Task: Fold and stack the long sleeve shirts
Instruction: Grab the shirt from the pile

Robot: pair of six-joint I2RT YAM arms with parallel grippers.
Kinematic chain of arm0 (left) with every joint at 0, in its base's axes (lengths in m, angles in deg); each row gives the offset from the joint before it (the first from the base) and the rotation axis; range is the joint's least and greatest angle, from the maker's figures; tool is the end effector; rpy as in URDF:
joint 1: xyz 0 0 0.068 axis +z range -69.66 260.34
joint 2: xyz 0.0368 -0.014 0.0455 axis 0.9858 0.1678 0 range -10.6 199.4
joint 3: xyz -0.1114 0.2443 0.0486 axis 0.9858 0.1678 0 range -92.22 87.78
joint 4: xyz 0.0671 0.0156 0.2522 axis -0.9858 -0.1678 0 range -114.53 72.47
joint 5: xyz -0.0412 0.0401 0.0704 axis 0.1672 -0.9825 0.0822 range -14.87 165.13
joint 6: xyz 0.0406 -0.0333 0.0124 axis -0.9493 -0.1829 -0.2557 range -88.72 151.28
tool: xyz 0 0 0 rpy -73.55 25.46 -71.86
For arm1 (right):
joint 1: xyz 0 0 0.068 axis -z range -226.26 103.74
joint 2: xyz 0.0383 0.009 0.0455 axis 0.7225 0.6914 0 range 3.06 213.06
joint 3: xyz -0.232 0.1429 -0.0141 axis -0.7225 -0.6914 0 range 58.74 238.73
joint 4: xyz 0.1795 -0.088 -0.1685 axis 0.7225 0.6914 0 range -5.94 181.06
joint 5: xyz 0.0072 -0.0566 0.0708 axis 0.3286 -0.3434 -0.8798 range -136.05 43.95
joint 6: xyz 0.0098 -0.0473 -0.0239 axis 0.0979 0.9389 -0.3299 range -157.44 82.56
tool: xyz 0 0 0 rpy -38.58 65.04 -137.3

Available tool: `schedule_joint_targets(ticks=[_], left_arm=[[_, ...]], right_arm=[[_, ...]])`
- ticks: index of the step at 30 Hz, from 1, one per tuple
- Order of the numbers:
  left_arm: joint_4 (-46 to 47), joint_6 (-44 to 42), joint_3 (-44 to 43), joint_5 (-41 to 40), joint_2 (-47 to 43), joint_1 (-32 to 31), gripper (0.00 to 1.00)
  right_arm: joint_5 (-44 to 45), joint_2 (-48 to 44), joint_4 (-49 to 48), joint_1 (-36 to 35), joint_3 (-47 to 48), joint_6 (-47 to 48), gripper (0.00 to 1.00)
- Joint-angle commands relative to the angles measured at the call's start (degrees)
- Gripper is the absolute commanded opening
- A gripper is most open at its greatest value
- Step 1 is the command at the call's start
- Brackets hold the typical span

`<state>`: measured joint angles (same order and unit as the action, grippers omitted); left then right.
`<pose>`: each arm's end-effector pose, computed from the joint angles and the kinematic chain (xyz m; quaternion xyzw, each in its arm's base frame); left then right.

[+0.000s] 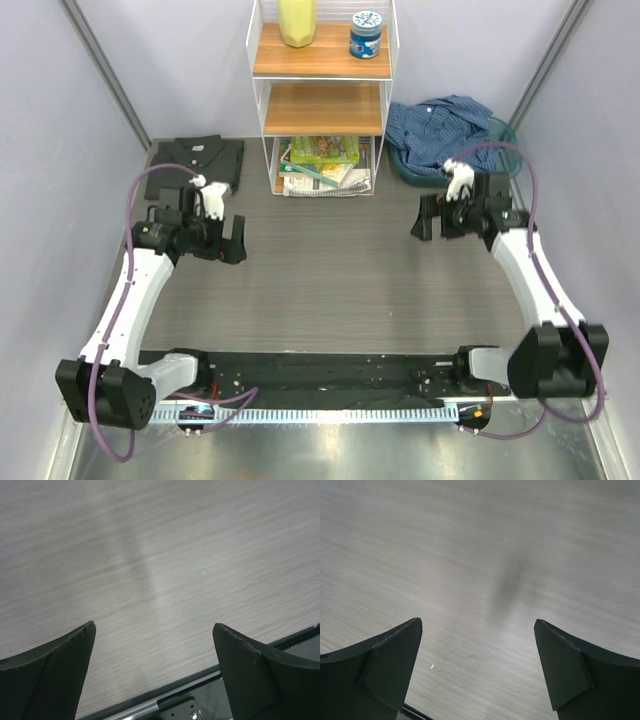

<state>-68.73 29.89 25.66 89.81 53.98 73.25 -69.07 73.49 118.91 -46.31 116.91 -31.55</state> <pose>0.2155 -0.0359 0.3140 0.1094 0.9368 -0.1366 0.3029 0.2563 0.0141 0.2907 -0.1201 0.9071 0.1673 0.3672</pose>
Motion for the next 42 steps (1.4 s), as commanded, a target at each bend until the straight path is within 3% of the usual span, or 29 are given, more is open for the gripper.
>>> schedule_joint_targets(ticks=[1, 5, 9, 18, 25, 36, 38, 40, 41, 42], left_arm=[[3.5, 1.0, -7.0, 4.3, 0.4, 2.1, 1.00], [5.1, 5.5, -12.3, 3.4, 2.0, 2.9, 1.00], [6.9, 7.1, -13.5, 2.1, 4.3, 2.9, 1.00], [7.1, 4.9, -11.2, -0.3, 6.4, 3.2, 1.00], [6.2, 4.3, -9.4, -1.1, 7.8, 3.5, 1.00], [4.8, 3.1, -11.1, -3.1, 11.7, 3.7, 1.00], [4.7, 2.9, -11.3, -3.5, 12.6, 3.7, 1.00], [4.3, 2.7, -12.5, -3.8, 13.2, 3.8, 1.00], [4.0, 2.6, -12.9, -3.9, 13.7, 3.8, 1.00], [3.8, 2.7, -13.4, -3.7, 13.8, 3.8, 1.00]], right_arm=[[0.2, 10.5, -0.8, 5.4, 17.4, 3.2, 1.00], [-1.8, 21.0, -3.4, 9.6, 32.1, 0.2, 1.00], [1.7, 34.1, -5.4, 10.3, 47.9, -1.1, 1.00], [2.0, 54.1, -10.8, 9.3, 66.3, -5.7, 1.00], [4.2, 62.2, -21.3, 5.4, 66.8, -9.8, 1.00], [17.9, 76.4, -32.1, 4.0, 71.4, -10.5, 0.99], [16.4, 78.9, -32.3, 4.3, 73.2, -10.7, 0.88], [15.2, 78.8, -32.4, 4.7, 73.7, -10.8, 0.68], [12.4, 77.9, -32.3, 5.0, 73.9, -11.1, 0.40], [11.3, 76.7, -32.3, 5.7, 73.8, -12.0, 0.27]])
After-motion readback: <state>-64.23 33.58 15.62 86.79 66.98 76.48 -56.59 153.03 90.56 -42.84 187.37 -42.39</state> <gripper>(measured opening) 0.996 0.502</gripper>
